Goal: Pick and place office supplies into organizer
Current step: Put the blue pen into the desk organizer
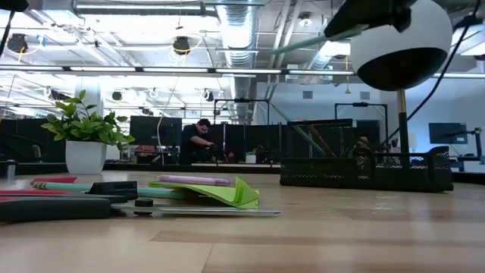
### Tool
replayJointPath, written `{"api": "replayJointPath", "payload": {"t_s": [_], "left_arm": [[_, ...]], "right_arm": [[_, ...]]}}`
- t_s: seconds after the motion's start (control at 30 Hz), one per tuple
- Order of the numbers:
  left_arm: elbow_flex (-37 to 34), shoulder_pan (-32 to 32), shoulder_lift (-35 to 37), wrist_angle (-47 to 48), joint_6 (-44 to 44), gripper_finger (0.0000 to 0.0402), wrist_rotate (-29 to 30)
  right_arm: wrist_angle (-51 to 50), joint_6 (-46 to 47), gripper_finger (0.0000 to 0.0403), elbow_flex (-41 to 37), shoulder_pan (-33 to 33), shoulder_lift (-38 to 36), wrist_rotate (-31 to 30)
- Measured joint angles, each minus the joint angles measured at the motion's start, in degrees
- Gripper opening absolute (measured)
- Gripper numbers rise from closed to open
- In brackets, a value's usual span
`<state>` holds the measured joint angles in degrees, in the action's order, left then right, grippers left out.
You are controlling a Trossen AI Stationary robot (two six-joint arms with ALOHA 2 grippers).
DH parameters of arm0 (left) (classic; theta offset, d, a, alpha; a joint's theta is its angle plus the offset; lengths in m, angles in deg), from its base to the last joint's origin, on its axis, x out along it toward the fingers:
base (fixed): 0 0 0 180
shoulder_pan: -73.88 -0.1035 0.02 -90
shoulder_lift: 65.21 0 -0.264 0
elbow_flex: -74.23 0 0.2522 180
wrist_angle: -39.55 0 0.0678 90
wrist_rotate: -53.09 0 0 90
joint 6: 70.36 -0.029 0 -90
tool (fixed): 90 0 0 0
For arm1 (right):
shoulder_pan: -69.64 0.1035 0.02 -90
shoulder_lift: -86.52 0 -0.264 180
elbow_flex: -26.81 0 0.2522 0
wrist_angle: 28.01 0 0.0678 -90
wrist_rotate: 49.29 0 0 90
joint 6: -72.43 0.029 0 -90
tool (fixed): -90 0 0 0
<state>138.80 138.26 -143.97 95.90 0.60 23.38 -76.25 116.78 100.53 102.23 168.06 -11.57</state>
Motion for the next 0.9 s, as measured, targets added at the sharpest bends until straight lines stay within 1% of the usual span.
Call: {"api": "replayJointPath", "payload": {"t_s": [0.13, 0.2, 0.27, 0.33, 0.43, 0.5, 0.53, 0.6, 0.67, 0.77, 0.9], "left_arm": [[0.00, -0.02, 0.00, 0.02, -0.09, 0.0114, -0.50], [0.00, -0.02, 0.00, 0.02, -0.09, 0.0114, -0.50], [0.00, -0.01, 0.00, 0.00, -0.09, 0.0114, -0.52], [0.00, -0.02, 0.00, 0.01, -0.09, 0.0114, -0.54], [0.00, 0.00, 0.00, 0.00, -0.09, 0.0114, -0.59], [0.00, 0.00, 0.00, -0.02, -0.09, 0.0114, -0.63], [0.00, -0.01, 0.00, -0.01, -0.09, 0.0114, -0.71], [0.00, -0.01, 0.00, -0.02, -0.09, 0.0114, -1.18], [0.00, 0.00, 0.00, -0.04, -0.09, 0.0114, -1.20], [0.00, 0.00, 0.00, -0.04, -0.09, 0.0114, -1.29], [0.00, 0.00, 0.00, -0.07, -0.07, 0.0114, -1.57]], "right_arm": [[-11.48, 4.48, 0.0022, 3.49, -4.21, -1.36, 9.18], [-15.65, 7.16, 0.0021, 5.22, -5.72, -0.46, 13.57], [-19.28, 8.95, 0.0021, 6.86, -6.51, 1.52, 16.17], [-23.98, 10.49, 0.0021, 9.24, -6.97, 4.48, 16.65], [-36.19, 17.17, 0.0020, 14.06, -7.89, 9.39, 16.34], [-43.69, 19.82, 0.0021, 17.31, -8.70, 12.62, 16.81], [-46.85, 19.91, 0.0021, 18.80, -9.04, 14.07, 17.71], [-50.06, 18.71, 0.0022, 21.85, -9.63, 16.79, 19.92], [-50.82, 16.12, 0.0021, 24.11, -9.70, 18.85, 21.39], [-50.86, 12.30, 0.0020, 27.66, -9.88, 21.71, 21.77], [-53.09, 8.88, 0.0023, 31.35, -11.14, 25.00, 25.09]]}}
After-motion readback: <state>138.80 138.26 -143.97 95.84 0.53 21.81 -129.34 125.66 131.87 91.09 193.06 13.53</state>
